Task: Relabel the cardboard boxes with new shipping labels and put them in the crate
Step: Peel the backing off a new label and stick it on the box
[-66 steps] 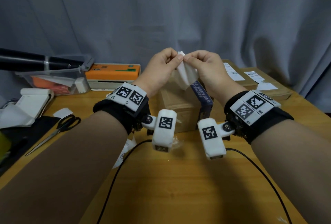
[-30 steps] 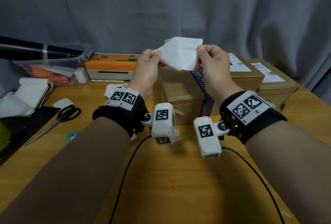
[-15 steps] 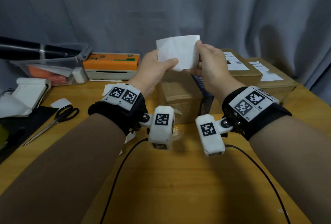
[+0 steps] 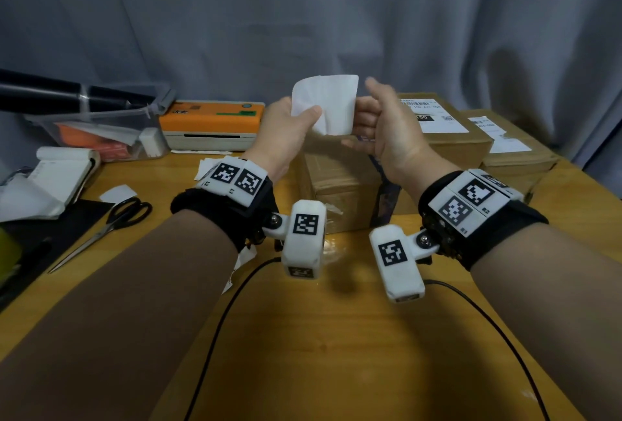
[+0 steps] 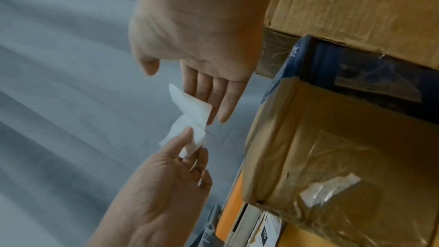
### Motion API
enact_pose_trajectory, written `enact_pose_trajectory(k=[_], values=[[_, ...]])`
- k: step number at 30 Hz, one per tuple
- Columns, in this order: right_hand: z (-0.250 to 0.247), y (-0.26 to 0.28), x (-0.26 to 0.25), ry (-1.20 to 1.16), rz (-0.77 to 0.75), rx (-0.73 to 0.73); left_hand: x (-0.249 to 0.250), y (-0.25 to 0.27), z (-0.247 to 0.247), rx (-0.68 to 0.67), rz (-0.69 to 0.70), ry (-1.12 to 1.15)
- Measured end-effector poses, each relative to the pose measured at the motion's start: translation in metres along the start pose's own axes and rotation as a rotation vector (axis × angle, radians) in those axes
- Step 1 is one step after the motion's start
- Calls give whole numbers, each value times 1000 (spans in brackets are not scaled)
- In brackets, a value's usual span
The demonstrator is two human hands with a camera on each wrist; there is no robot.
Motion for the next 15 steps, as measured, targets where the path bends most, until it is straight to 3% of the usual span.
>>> enact_pose_trajectory(k=[4, 9, 11, 15], values=[[-2, -1, -3, 202, -158, 40, 4, 2, 3, -26, 31, -53], [-18, -3, -1, 48, -82, 186, 3, 3, 9, -129, 24, -140], [-20, -2, -1, 26, -41, 153, 3, 1, 6, -85, 30, -126], [-9, 3, 0, 175, -72, -48, 7, 1, 1, 12, 27, -37]])
Point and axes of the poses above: each hand's wrist, its own y-axis away from the middle knuckle, its own z-axis out of the palm, x = y × z, the point moved 6 cm from there along -y, towards the middle knuckle, and after that the axes turned 3 degrees about x, right-handed, at the moved point
